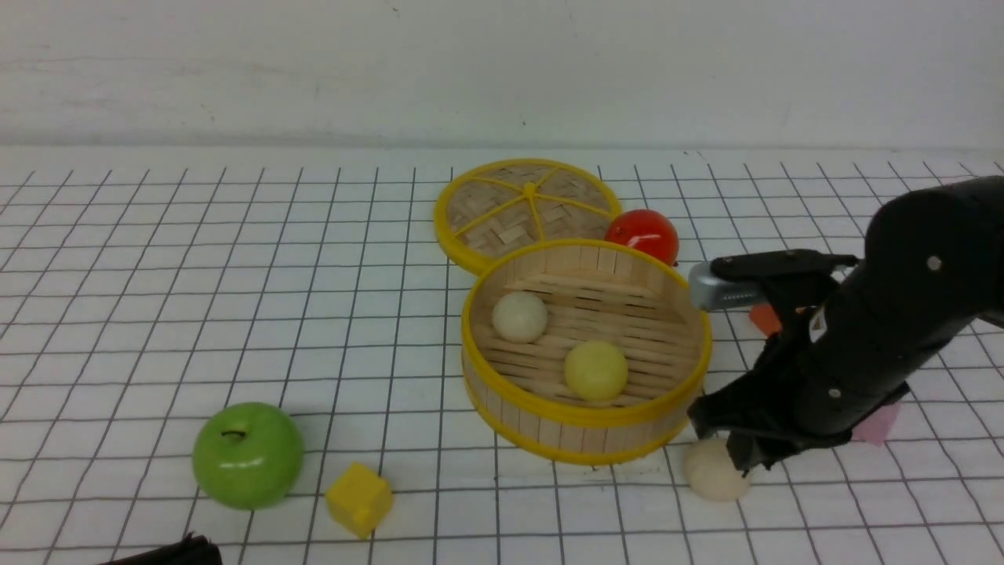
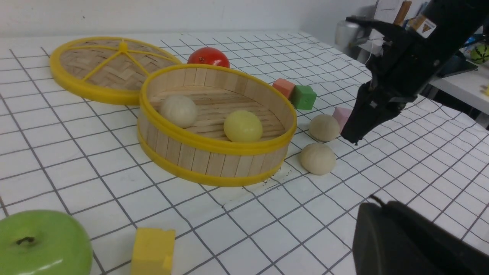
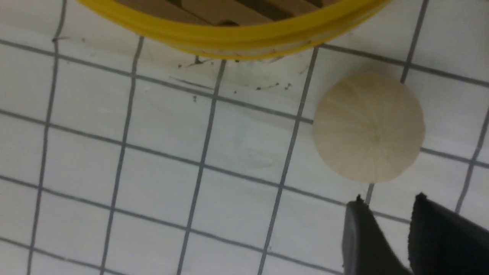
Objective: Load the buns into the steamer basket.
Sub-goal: Use the right arm to grab a steamed stuffed bun
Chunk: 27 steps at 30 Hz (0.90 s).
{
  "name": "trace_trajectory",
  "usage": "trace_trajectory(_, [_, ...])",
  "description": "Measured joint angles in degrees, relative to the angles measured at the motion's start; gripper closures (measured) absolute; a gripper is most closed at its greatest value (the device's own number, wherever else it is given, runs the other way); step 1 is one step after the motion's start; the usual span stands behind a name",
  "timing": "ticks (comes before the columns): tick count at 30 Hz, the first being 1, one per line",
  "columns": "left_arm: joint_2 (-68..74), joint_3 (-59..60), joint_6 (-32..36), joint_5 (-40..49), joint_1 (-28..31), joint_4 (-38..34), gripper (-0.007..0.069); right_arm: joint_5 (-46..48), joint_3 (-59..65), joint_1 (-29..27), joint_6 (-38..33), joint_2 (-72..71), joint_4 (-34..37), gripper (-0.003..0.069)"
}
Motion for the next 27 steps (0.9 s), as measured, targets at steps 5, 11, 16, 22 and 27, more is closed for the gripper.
trace_trajectory(5, [0.0,0.0,0.0,0.0,0.0,0.0,0.0638,-3.9,-0.4,0.0,0.5,2.7,0.0,0.0361])
trace_trajectory(11, [0.0,0.0,0.0,-0.1,0.0,0.0,0.0638,-7.2,-0.4,0.0,0.6,5.7,-0.1,0.0348])
trace_trajectory(16, [0.0,0.0,0.0,-0.1,0.0,0.0,0.0638,-7.9,-0.4,0.0,0.8,8.0,-0.2,0.0363])
trace_trajectory(22, [0.0,0.0,0.0,-0.1,0.0,0.0,0.0638,-7.9,-0.5,0.0,0.8,8.7,-0.3,0.0480])
trace_trajectory(27, [0.0,0.0,0.0,-0.1,0.0,0.0,0.0638,-7.6,-0.6,0.0,0.5,8.7,-1.5,0.0636])
